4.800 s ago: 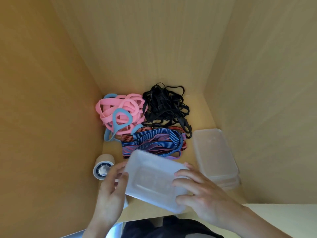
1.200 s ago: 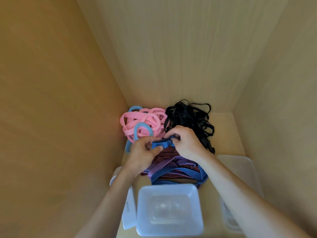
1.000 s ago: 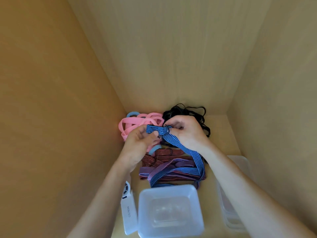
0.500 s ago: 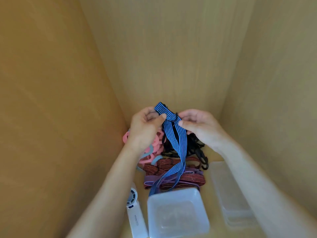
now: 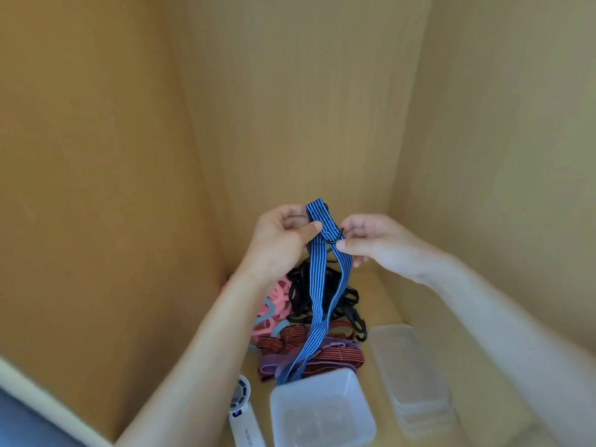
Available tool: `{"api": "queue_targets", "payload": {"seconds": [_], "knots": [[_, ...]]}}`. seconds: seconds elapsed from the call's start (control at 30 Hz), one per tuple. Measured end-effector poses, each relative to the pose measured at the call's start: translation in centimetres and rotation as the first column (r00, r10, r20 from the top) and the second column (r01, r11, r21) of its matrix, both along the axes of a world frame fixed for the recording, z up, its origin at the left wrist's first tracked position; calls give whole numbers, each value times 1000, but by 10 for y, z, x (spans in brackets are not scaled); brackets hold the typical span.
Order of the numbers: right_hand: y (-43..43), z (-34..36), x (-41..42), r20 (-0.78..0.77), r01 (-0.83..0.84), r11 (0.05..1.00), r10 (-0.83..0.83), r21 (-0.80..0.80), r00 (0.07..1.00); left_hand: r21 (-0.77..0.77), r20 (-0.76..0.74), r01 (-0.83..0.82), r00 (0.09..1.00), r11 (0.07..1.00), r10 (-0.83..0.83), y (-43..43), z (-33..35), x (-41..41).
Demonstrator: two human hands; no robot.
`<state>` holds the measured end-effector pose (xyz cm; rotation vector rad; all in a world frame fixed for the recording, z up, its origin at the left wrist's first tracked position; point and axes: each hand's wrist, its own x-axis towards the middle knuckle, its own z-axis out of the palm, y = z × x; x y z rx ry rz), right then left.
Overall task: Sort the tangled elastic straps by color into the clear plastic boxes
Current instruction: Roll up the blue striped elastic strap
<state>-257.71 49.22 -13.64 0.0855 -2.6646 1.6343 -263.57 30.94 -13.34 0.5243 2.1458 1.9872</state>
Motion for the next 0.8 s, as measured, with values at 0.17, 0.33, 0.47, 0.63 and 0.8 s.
{"api": "queue_targets", "payload": {"seconds": [0.17,0.33,0.47,0.63,0.8], "knots": [[-1,40,12,-114,18,999,-13,44,993,21,-115,-9,993,1000,11,-3,33,16],[-2,92,14,-252,64,988,-27,137,967,-20,-286,-35,958,999,28,-1,89,29],[1,132,11,-287,85,961,-7,263,958,-117,-337,1,941,993,-41,-1,130,33],[7,198,12,-322,100,909,39,404,946,-336,-464,-40,877,941,-128,0,190,34],[5,253,14,-497,307,655,121,691,859,-444,-644,-259,758,858,-104,5,241,33]]}}
